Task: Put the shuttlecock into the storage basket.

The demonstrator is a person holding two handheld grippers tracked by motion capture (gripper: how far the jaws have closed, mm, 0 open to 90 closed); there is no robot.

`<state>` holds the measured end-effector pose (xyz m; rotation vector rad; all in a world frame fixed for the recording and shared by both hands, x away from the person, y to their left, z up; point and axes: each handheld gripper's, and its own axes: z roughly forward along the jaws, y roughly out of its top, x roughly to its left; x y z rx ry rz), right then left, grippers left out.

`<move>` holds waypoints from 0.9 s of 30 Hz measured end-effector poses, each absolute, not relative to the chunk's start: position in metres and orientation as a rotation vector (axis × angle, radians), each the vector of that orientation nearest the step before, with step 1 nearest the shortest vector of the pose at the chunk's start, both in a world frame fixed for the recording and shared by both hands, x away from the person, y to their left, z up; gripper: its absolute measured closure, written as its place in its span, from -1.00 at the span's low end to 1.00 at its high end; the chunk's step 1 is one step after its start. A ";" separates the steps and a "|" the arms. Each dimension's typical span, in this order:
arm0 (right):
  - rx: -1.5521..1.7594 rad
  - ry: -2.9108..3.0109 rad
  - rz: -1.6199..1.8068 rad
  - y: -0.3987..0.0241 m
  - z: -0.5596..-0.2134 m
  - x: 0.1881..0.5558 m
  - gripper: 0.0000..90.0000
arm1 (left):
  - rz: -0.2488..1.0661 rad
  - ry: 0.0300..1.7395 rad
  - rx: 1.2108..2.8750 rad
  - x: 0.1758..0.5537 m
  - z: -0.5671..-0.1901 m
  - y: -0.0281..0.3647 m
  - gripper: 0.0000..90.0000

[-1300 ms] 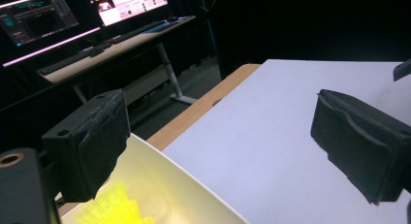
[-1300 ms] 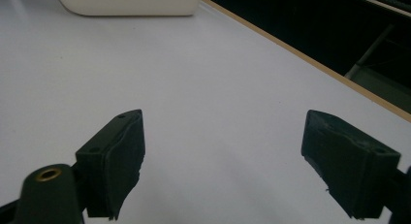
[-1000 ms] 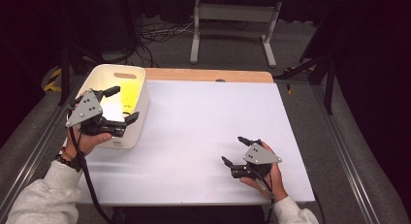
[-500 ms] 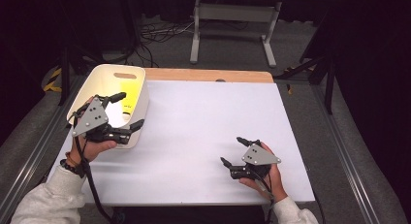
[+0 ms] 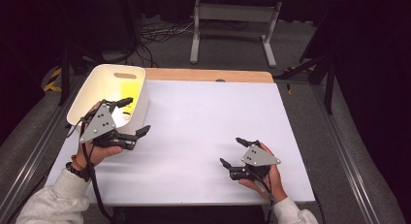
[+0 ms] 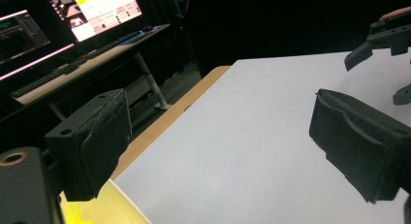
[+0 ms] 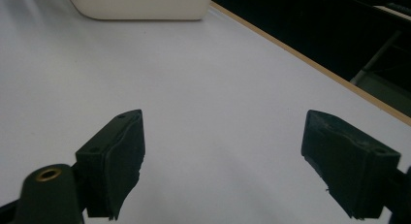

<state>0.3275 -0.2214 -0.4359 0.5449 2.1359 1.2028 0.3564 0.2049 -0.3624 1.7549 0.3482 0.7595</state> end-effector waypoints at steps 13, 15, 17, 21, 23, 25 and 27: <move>0.539 2.139 1.204 -0.220 -0.436 0.326 -0.64 | 0.748 0.307 1.779 0.351 -0.372 0.191 -0.81; 0.539 2.137 1.205 -0.220 -0.435 0.326 -0.63 | 0.741 0.308 1.779 0.350 -0.373 0.189 -0.81; 0.537 2.138 1.205 -0.220 -0.435 0.326 -0.64 | 0.734 0.304 1.782 0.349 -0.376 0.187 -0.81; 0.535 2.136 1.207 -0.219 -0.435 0.325 -0.64 | 0.735 0.289 1.803 0.347 -0.380 0.183 -0.81; 0.536 2.137 1.206 -0.219 -0.435 0.325 -0.64 | 0.733 0.285 1.802 0.345 -0.383 0.180 -0.81; 0.536 2.139 1.205 -0.219 -0.435 0.325 -0.64 | 0.728 0.279 1.809 0.344 -0.385 0.179 -0.82; 0.534 2.140 1.205 -0.218 -0.435 0.324 -0.64 | 0.722 0.276 1.815 0.343 -0.387 0.177 -0.82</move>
